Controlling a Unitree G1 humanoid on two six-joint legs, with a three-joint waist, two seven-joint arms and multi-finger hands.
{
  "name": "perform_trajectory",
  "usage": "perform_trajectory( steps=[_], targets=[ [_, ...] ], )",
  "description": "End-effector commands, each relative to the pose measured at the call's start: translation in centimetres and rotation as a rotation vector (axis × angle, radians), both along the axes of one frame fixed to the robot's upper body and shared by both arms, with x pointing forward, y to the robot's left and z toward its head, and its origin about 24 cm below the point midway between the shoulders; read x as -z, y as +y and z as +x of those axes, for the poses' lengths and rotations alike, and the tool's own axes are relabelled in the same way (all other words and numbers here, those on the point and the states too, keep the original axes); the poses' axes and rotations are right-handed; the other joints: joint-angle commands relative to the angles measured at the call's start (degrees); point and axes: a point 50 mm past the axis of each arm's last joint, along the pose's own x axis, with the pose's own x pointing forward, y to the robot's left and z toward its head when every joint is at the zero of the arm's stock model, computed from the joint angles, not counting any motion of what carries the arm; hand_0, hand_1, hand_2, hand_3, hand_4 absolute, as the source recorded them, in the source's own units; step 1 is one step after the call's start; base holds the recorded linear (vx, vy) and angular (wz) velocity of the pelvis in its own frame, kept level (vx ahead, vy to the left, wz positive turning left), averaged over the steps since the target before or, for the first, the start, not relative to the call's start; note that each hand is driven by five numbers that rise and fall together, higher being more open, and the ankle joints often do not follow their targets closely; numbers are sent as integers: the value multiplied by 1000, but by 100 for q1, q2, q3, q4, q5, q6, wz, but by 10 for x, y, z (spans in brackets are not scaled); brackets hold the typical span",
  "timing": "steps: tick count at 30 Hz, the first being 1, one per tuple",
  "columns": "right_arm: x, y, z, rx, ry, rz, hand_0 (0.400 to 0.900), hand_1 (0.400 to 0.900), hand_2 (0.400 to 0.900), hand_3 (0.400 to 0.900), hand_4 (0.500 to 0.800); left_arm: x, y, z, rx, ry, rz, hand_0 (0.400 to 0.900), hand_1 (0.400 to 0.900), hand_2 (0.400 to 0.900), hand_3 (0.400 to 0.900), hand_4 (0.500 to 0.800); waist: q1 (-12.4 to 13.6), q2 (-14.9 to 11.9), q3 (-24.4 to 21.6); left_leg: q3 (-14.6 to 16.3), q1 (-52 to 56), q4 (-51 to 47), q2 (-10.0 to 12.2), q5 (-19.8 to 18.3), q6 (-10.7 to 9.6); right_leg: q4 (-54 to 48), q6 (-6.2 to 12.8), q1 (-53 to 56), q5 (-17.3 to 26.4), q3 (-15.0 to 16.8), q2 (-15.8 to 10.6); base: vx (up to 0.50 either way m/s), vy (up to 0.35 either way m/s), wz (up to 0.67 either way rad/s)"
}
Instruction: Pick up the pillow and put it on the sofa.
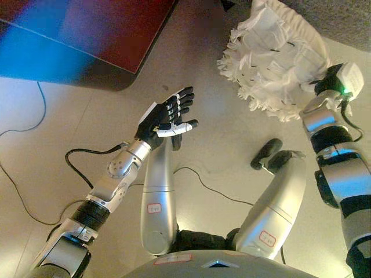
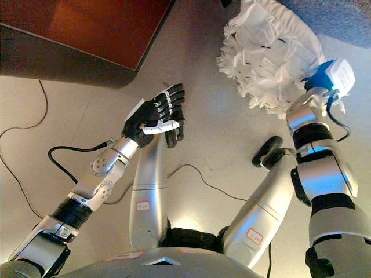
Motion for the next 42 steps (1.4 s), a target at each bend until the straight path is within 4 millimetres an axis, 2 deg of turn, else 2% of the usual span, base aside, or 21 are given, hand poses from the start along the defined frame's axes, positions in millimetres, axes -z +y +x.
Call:
perform_trajectory(
  steps=[1,6,7,9,11,14,17,20,23,26,30,33,36,42],
  targets=[
    [-28,-2,3,14,-127,-117,400,400,400,400,500,-34,-25,-5,75,-139,-155,900,900,900,900,800,198,140,3,-207,940,-351,506,-576,-99,-559,132,258,729,182,-49,0,0,0],
    [-33,5,1,-7,-221,-143,400,400,400,400,500,-29,-19,-4,20,-95,-179,900,900,900,900,800,215,28,3,-76,1659,-1273,545,-265,-159,-1348,186,1009,994,-201,-58,-8,-5,1],
    [-37,6,-1,-8,-276,-160,400,400,400,400,500,-28,-17,-3,10,-69,-189,900,900,900,900,800,208,-20,3,-49,1791,-1620,521,10,-133,-1692,132,1163,1242,-323,-58,-43,-34,4],
    [-40,8,-6,-2,-372,-196,400,400,400,400,500,-23,-12,-4,-32,-41,-203,900,900,900,900,800,201,-100,3,-25,2158,-2010,510,138,-154,-2089,149,1547,1376,-466,-36,10,-49,1],
    [-35,12,-17,-15,-442,-230,400,400,400,400,500,-21,-4,-6,-77,-39,-210,900,900,900,900,800,163,-200,3,-12,2586,-2415,503,249,-167,-2492,156,1976,1506,-590,-9,65,-44,-5],
    [-15,26,-43,-89,-509,-280,400,400,400,400,500,-15,8,-11,-141,-8,-255,900,900,900,900,800,48,-396,-28,42,3307,-2964,502,374,-125,-3184,194,2709,1707,-765,58,74,-18,-12],
    [0,40,-67,-178,-568,-319,400,400,400,400,500,-6,14,-16,-211,41,-293,900,900,900,900,800,-80,-579,-224,208,3980,-3444,465,447,-86,-3811,234,3383,1862,-940,199,91,17,-15],
    [3,45,-91,-265,-643,-325,400,400,400,400,500,2,24,-18,-299,68,-302,900,900,900,900,800,-221,-781,-534,470,4787,-4133,439,574,-88,-4644,304,4204,2068,-1130,441,118,2,-18],
    [-5,50,-105,-328,-738,-340,400,400,400,400,500,2,29,-19,-336,53,-304,900,900,900,900,800,-363,-897,-779,715,5409,-4815,411,781,-110,-5402,348,4868,2312,-1283,711,22,9,-20],
    [-10,53,-119,-384,-792,-346,400,400,400,400,500,11,31,-22,-383,93,-310,900,900,900,900,800,-455,-943,-1191,989,6270,-5664,281,946,-105,-6143,425,5654,2486,-1370,1053,69,55,-27],
    [-15,51,-135,-421,-843,-339,400,400,400,400,500,18,36,-27,-421,136,-333,900,900,900,900,800,-530,-924,-1661,1265,6910,-6284,156,1127,-47,-6445,445,6131,2639,-1456,1154,89,70,-18],
    [-20,46,-138,-458,-839,-290,400,400,400,400,500,23,36,-26,-416,172,-335,900,900,900,900,800,-575,-955,-2035,1358,7197,-6426,51,1057,-25,-6611,447,6406,2718,-1536,1208,101,44,0],
    [-24,43,-129,-491,-815,-184,400,400,400,400,500,27,34,-26,-416,201,-332,900,900,900,900,800,-562,-1000,-2213,1393,7420,-6430,30,950,-21,-6667,449,6571,2717,-1582,1220,83,20,-8],
    [-38,26,-115,-494,-760,-149,400,400,400,400,500,38,38,-35,-395,253,-300,900,900,900,900,800,-344,-1120,-2454,1345,7672,-6418,43,782,-17,-6769,409,6891,2593,-1801,1250,105,-41,4]
  ],
)
